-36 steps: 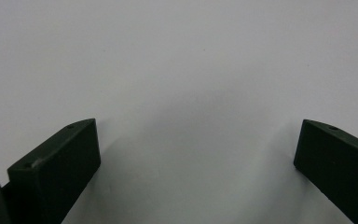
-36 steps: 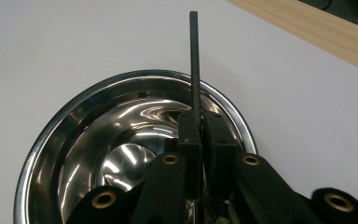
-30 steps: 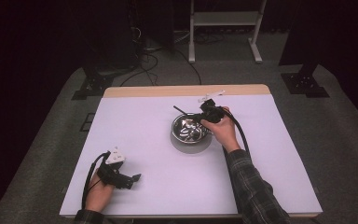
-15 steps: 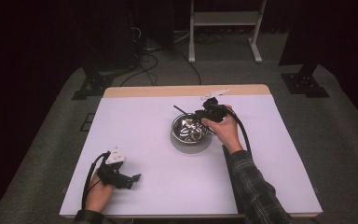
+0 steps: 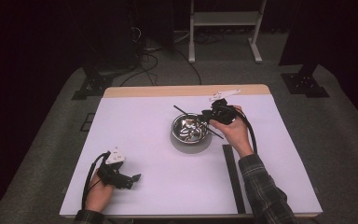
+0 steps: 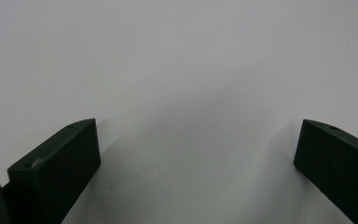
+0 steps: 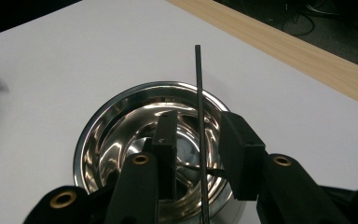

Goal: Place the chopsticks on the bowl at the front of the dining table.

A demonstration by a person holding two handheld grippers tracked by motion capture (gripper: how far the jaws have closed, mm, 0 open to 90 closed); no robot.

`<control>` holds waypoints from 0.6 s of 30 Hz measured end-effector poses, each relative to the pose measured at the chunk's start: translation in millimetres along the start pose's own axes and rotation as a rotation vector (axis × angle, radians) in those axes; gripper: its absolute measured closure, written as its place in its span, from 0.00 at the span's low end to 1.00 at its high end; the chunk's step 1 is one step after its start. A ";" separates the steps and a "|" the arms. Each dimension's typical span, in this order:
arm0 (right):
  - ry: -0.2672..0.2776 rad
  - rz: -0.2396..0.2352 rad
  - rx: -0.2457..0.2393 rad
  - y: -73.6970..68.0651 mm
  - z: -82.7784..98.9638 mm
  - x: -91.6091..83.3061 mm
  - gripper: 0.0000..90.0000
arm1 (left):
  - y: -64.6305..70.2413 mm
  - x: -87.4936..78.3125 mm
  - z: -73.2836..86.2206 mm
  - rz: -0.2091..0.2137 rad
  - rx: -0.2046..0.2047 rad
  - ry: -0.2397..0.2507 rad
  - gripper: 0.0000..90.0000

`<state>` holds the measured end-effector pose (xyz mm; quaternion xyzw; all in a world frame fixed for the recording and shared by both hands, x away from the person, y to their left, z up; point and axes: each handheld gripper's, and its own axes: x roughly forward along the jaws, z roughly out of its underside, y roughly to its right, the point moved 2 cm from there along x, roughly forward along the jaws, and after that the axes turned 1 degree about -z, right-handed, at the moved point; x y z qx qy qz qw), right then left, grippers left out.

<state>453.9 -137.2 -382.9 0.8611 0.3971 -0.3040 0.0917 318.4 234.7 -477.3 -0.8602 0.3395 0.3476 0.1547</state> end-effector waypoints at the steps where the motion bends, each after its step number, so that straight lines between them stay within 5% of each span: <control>1: 0.000 0.002 0.000 -0.4 0.9 -2.7 0.74 | -0.1 0.0 0.0 -0.001 0.001 0.000 0.00; 18: 0.014 0.047 0.006 4.6 24.5 -42.1 0.72 | -0.2 -0.1 -0.1 0.000 0.003 -0.001 0.00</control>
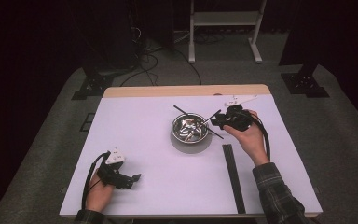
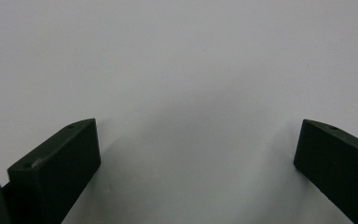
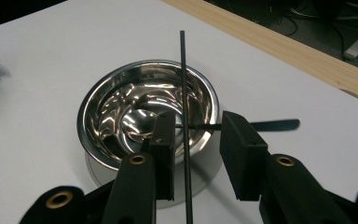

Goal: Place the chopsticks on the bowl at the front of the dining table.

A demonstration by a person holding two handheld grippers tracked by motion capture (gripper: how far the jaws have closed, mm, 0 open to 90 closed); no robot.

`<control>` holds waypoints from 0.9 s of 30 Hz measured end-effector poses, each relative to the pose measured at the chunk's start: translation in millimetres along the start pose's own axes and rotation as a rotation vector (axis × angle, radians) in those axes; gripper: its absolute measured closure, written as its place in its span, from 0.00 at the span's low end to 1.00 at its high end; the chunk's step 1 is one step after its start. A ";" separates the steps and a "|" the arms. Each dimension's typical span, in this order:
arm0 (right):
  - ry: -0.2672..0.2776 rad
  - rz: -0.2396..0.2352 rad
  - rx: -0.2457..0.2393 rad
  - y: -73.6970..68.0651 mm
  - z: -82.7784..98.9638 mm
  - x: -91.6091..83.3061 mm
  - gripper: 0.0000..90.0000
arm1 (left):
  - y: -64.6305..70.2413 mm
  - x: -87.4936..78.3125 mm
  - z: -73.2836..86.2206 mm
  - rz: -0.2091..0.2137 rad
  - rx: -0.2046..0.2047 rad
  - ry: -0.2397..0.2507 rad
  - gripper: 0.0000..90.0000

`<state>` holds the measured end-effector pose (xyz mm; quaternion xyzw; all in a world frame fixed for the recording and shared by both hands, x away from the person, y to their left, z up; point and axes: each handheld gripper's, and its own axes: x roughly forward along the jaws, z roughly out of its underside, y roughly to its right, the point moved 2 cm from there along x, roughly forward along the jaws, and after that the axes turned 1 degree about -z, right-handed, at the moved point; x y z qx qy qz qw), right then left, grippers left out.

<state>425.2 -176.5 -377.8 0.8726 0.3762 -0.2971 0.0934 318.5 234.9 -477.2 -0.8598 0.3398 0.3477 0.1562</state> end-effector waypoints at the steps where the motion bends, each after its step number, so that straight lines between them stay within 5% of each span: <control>1: 0.000 0.001 0.004 0.9 1.6 -1.8 0.72 | 0.2 0.0 0.0 0.001 -0.002 0.000 0.00; 27: -0.021 0.076 0.058 10.6 52.0 -31.8 0.65 | 0.2 0.2 0.0 0.000 -0.003 0.003 0.00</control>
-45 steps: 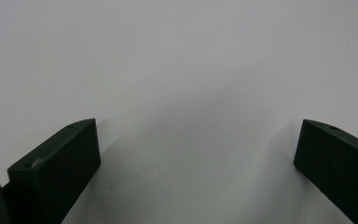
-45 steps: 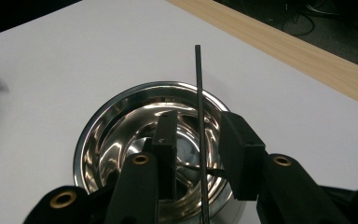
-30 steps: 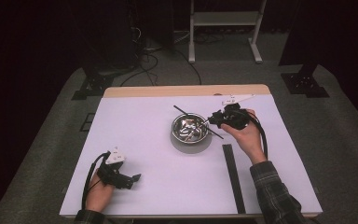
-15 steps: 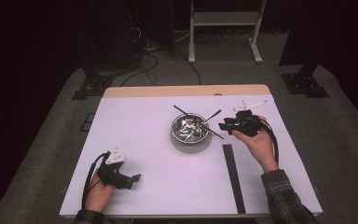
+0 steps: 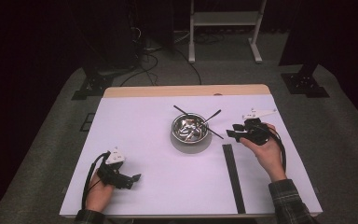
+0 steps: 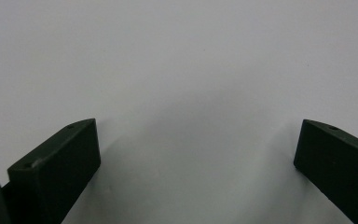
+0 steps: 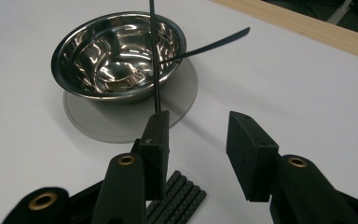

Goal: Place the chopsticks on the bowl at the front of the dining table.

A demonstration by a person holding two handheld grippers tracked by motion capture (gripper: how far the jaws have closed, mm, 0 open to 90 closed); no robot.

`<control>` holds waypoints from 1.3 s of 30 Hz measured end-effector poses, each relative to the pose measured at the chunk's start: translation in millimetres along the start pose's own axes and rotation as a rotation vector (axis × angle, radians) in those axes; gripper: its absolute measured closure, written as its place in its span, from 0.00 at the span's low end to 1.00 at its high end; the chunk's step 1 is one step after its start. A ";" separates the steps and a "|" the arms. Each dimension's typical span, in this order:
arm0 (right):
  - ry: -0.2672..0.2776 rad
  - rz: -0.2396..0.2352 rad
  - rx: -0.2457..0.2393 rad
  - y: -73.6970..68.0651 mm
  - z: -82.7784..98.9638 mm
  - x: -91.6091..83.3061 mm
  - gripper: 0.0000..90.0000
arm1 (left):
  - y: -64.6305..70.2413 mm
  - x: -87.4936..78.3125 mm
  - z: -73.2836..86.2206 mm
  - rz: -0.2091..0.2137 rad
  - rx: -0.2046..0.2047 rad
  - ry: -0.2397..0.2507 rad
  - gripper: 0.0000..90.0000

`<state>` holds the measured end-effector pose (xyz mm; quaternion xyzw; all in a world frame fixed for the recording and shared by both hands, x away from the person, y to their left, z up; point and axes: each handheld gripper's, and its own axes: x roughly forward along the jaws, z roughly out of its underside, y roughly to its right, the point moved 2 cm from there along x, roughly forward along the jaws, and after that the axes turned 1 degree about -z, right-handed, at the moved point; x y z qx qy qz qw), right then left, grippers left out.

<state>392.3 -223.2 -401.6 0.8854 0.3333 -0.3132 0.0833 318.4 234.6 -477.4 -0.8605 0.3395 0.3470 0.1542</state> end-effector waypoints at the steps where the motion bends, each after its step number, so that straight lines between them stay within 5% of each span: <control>1: 0.001 0.002 0.001 0.2 1.7 -0.5 0.65 | 0.0 0.1 0.0 0.000 0.000 0.001 0.00; 22: -0.041 0.039 0.048 13.5 42.4 -5.7 0.61 | 0.0 0.0 0.0 0.000 0.000 0.000 0.00; 39: -0.088 0.020 0.059 11.5 55.3 19.6 0.60 | 0.0 0.0 0.0 0.000 0.000 0.000 0.00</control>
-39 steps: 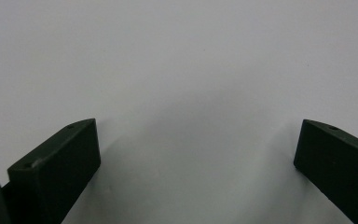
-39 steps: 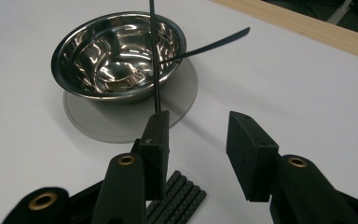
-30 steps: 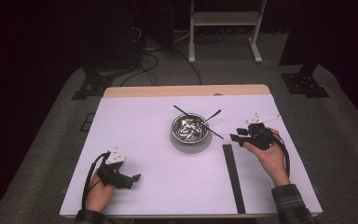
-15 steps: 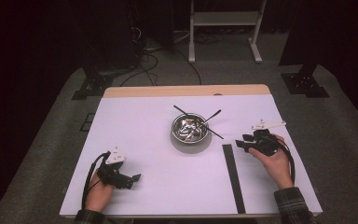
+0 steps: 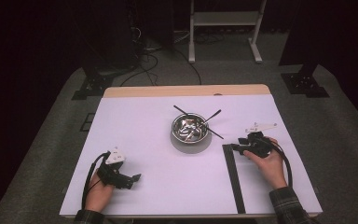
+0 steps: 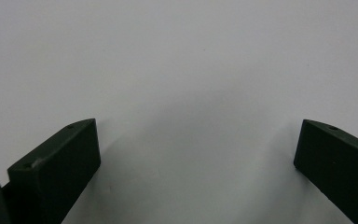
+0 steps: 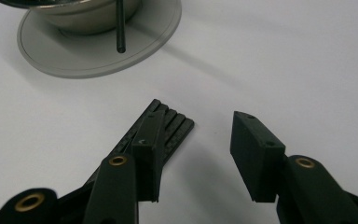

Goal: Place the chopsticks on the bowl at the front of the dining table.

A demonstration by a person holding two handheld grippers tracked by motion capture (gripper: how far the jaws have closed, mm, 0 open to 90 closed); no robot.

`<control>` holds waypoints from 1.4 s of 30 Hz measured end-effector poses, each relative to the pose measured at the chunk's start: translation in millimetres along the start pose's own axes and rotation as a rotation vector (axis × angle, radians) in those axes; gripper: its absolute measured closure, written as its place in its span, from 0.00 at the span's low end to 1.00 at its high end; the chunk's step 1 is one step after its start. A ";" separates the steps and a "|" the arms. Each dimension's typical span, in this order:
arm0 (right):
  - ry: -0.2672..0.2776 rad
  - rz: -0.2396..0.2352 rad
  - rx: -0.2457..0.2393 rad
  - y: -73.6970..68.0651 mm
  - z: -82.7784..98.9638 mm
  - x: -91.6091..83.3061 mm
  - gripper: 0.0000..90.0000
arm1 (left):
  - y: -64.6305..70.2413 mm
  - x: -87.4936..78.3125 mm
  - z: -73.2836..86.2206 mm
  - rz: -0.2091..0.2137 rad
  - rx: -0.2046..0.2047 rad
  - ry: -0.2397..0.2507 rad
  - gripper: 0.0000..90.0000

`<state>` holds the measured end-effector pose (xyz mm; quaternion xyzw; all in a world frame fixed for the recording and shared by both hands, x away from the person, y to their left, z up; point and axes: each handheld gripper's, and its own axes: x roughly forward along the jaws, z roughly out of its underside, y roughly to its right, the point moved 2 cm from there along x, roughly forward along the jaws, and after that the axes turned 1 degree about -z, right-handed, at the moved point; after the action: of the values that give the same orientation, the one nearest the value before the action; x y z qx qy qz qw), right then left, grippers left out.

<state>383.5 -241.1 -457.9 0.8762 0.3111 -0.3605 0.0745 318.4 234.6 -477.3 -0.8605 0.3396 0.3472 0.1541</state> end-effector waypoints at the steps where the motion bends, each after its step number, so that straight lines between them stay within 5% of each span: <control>1: -0.004 0.003 -0.002 -0.5 0.3 1.4 0.60 | 0.0 0.0 0.0 0.000 0.000 0.000 0.00; 21: -0.041 -0.003 -0.011 -2.4 3.7 10.2 0.58 | 0.0 0.0 0.0 0.000 0.000 0.000 0.00; 42: -0.038 0.020 -0.015 -2.4 7.3 0.0 0.57 | 0.1 0.0 0.0 0.000 0.000 0.001 0.00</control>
<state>377.7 -241.8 -463.0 0.8715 0.3037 -0.3742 0.0906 318.4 234.6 -477.3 -0.8607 0.3397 0.3466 0.1540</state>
